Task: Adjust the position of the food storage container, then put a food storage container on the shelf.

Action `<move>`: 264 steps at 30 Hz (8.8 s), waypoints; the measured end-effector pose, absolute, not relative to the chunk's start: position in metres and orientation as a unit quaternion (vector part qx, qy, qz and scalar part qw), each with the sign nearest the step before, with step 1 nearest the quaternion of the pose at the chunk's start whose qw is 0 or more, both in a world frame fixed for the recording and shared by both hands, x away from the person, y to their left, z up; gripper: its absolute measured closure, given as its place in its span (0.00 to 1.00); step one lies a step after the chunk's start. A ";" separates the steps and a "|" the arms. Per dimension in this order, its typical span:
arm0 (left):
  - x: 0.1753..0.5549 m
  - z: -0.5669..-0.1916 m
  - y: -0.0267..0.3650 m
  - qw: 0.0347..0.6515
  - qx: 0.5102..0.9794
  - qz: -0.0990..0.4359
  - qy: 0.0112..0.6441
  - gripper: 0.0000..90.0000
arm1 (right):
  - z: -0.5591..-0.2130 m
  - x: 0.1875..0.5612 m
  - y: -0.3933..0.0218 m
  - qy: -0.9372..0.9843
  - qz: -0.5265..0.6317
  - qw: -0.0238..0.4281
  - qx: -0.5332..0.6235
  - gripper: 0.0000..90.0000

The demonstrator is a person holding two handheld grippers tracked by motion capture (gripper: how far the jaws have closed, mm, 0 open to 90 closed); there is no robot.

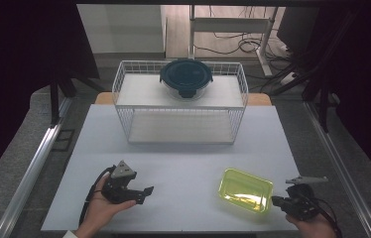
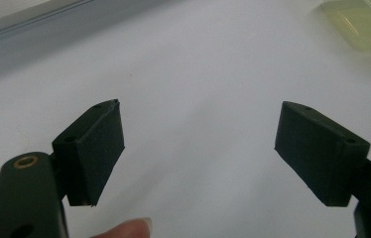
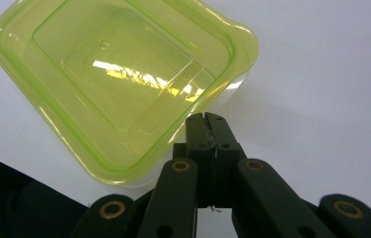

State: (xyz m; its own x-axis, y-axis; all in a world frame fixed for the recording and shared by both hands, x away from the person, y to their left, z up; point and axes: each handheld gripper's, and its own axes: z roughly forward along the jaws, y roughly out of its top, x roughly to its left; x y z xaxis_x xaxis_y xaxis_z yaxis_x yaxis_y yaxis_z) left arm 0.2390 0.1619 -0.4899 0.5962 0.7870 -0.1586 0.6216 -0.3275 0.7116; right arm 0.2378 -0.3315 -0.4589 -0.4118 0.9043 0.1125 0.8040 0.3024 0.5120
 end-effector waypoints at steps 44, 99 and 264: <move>0.240 -0.491 0.164 0.379 0.807 0.107 0.441 0.22 | -0.467 0.293 -0.209 0.861 0.259 0.079 0.431 0.98; 0.241 -0.490 0.170 0.384 0.796 0.115 0.453 0.21 | -0.452 0.286 -0.241 0.796 0.411 0.052 0.441 0.37; 0.313 -0.355 0.154 0.563 0.711 -0.018 0.421 0.90 | -0.334 0.330 -0.200 0.759 0.522 0.025 0.389 0.87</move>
